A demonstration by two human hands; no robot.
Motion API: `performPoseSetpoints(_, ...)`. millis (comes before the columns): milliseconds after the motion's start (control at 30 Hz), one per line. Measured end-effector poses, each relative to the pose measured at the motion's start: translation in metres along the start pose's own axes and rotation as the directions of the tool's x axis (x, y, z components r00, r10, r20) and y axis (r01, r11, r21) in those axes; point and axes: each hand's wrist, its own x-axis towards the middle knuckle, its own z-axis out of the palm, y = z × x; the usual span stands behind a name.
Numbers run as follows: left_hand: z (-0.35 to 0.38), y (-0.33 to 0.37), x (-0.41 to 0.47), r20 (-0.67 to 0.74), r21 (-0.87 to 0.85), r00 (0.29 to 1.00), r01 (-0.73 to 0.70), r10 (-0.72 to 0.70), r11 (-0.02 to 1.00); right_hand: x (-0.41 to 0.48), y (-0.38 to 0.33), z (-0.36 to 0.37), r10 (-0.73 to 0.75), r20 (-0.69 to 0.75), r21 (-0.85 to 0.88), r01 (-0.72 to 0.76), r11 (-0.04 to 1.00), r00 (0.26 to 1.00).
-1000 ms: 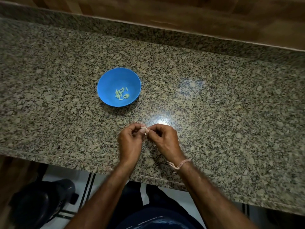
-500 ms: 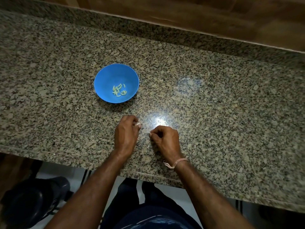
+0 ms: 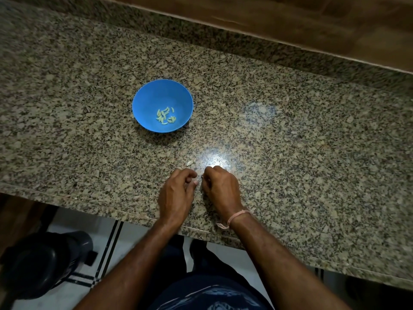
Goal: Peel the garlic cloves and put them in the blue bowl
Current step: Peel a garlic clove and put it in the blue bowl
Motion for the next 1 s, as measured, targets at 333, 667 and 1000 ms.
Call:
performPoseSetpoints(333, -0.004, -0.002, 0.004, 0.128, -0.356, 0.964, 0.265, -0.234, 0.896, -0.011, 0.006, -0.008, 0.287, 0.37, 0.779, -0.463, 0.423, 0.884)
performPoseSetpoints(667, -0.008, 0.015, 0.005, 0.291, -0.518, 0.883, 0.469, -0.368, 0.715, -0.016, 0.007, -0.007, 0.194, 0.136, 0.556, -0.237, 0.797, 0.972)
performPoseSetpoints(1000, -0.011, 0.02, 0.0, -0.013, -0.174, 0.98, 0.192, -0.197, 0.966, -0.009, -0.003, -0.013, 0.307, 0.503, 0.738, -0.586, 0.335, 0.808)
